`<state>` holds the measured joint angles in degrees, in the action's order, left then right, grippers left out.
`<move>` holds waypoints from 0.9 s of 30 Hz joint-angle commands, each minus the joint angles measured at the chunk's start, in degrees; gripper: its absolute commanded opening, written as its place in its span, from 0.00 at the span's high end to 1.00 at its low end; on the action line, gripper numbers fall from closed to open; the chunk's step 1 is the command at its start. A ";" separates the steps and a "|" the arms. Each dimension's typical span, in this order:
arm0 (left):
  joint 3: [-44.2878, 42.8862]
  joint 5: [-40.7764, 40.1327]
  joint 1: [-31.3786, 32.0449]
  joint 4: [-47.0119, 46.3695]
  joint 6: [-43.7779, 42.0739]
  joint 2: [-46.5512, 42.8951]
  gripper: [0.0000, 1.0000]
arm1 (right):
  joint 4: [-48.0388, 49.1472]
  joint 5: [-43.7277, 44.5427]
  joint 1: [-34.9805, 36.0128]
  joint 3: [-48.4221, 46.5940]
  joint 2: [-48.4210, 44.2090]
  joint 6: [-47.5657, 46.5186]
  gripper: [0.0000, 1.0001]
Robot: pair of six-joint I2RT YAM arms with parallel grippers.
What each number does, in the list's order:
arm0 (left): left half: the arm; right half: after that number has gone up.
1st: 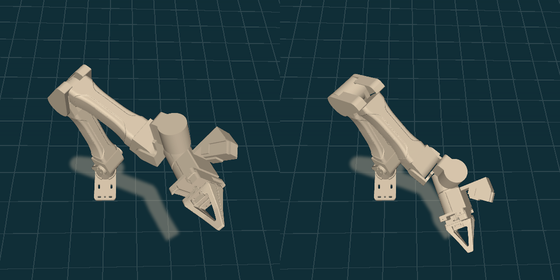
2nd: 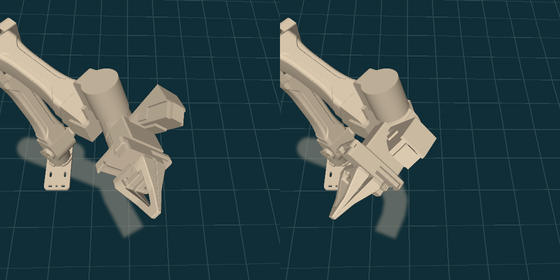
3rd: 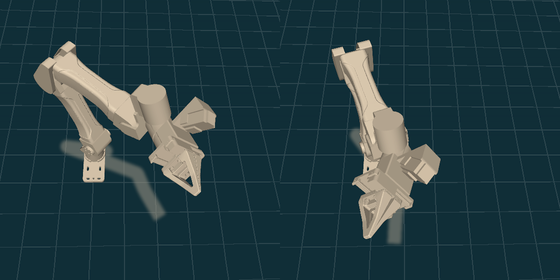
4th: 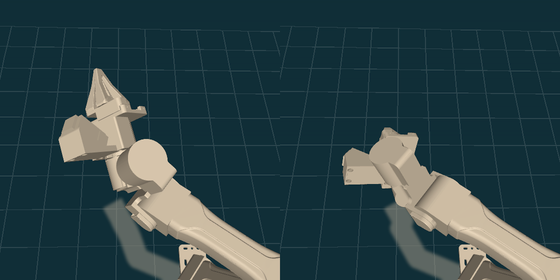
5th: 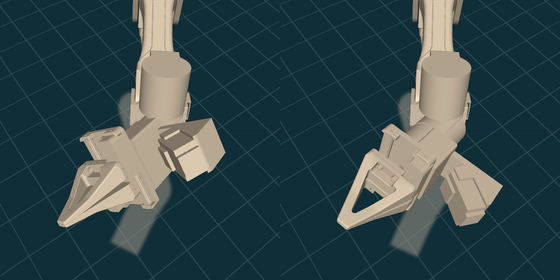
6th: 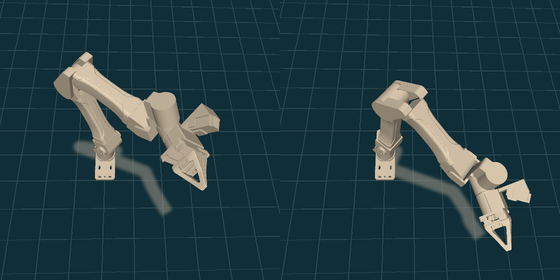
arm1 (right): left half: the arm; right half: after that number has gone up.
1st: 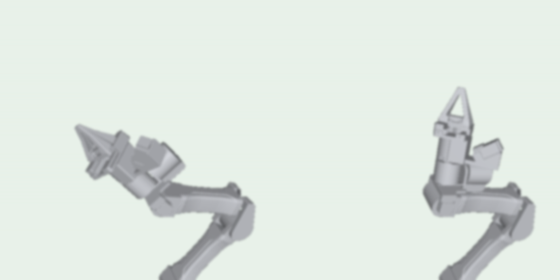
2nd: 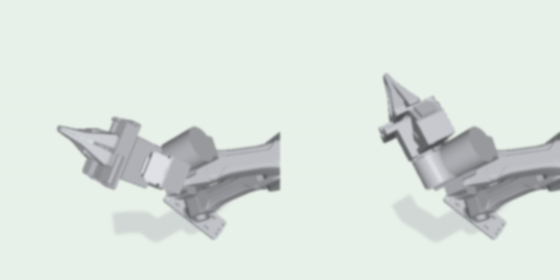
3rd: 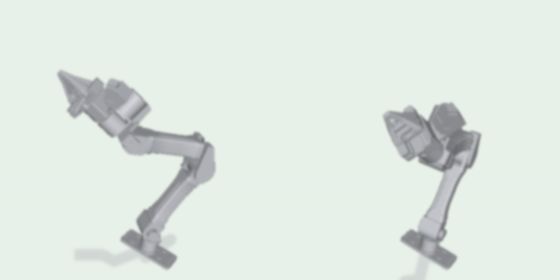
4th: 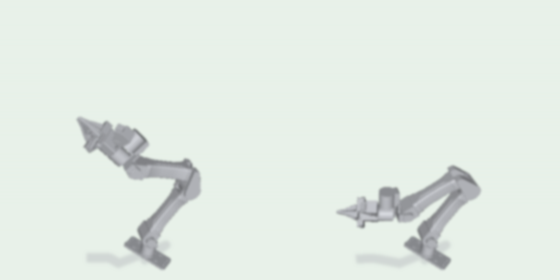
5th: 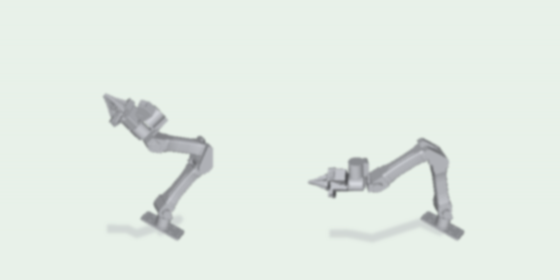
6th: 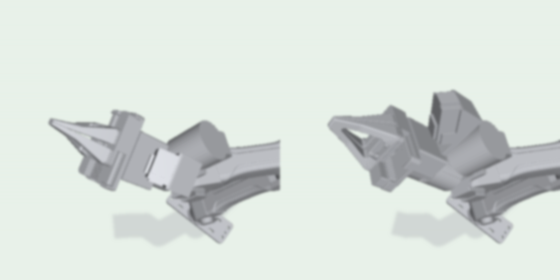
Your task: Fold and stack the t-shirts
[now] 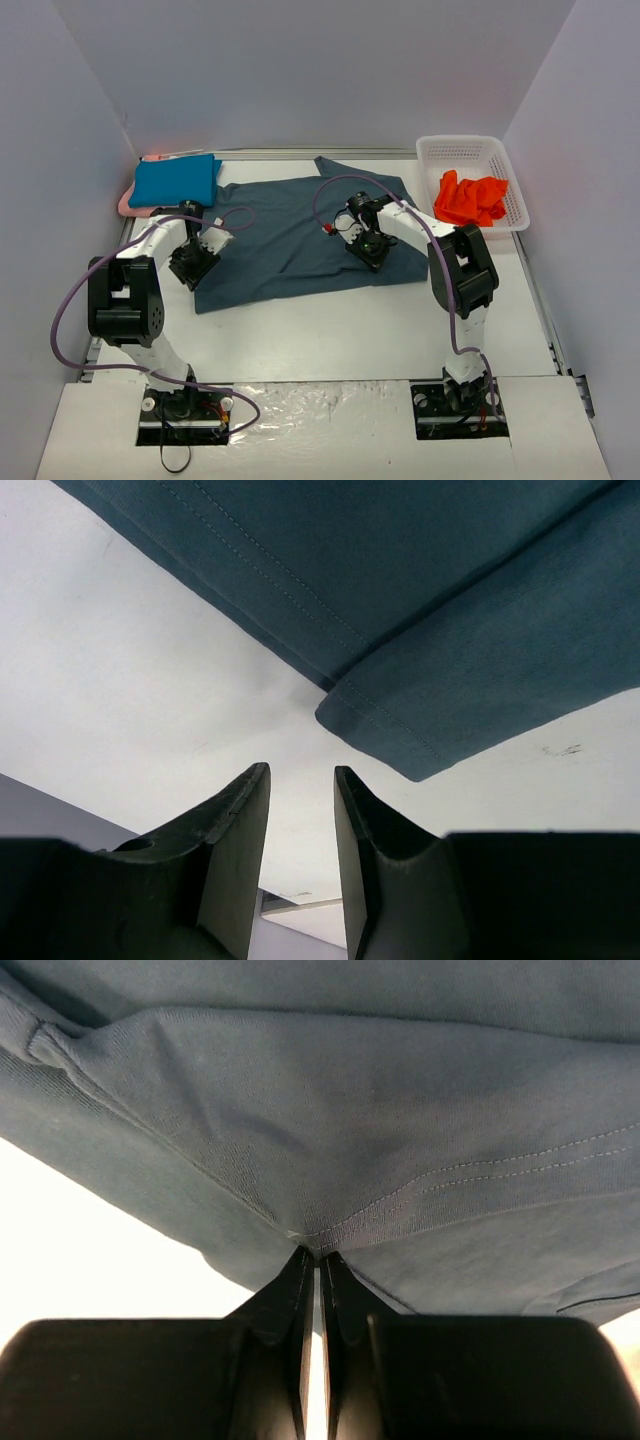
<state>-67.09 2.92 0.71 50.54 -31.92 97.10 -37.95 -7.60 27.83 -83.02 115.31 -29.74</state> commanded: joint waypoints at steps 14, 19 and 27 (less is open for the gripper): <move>0.47 -2.13 -0.45 0.26 0.02 -4.20 0.69 | -2.83 2.32 0.64 -10.93 0.53 0.56 1.00; 0.47 -2.30 -0.45 0.08 -0.16 -3.59 0.69 | -3.00 2.76 1.26 -14.00 4.22 0.29 1.00; 0.56 -2.30 -0.36 -0.01 -0.16 -2.71 0.69 | -3.09 3.02 2.84 -19.27 9.23 -0.23 1.00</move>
<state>-66.67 1.52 0.71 49.82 -31.92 95.55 -38.50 -5.52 29.69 -98.89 123.79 -29.82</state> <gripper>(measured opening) 0.308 0.008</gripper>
